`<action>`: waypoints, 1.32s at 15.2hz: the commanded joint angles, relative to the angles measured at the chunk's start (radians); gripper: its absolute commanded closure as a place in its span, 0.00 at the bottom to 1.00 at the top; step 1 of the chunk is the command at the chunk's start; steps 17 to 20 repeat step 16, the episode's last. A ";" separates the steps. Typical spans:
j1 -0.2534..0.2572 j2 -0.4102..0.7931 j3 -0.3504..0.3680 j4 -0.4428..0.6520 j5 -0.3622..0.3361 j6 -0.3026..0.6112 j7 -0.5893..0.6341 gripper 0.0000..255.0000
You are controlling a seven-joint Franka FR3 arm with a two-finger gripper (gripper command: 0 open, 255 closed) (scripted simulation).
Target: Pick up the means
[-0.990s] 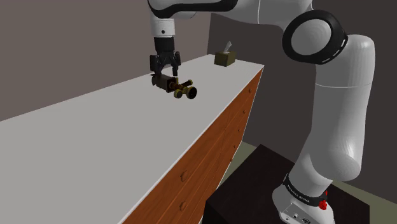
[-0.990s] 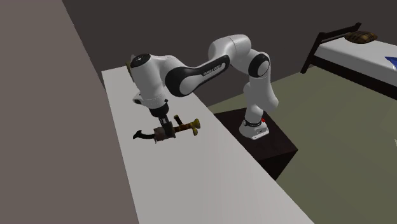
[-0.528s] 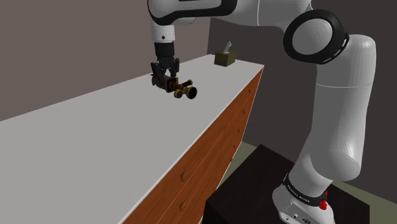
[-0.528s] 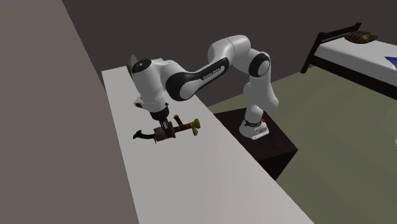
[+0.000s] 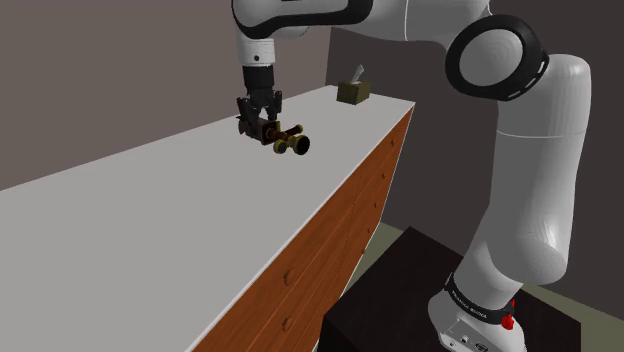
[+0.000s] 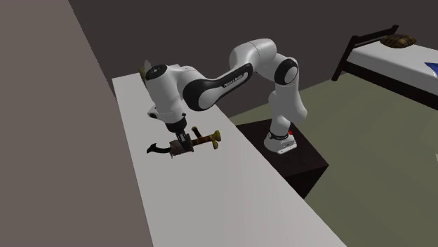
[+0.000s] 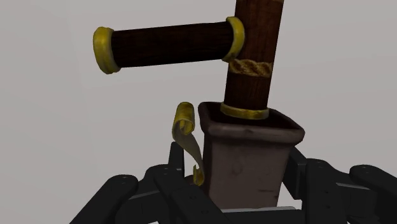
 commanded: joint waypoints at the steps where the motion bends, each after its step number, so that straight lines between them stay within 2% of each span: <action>1: 0.001 0.003 0.000 0.024 0.000 -0.022 0.000 1.00; 14: 0.012 0.075 0.002 0.310 -0.008 -0.237 0.005 1.00; 20: 0.012 0.076 0.002 0.314 -0.008 -0.240 0.005 1.00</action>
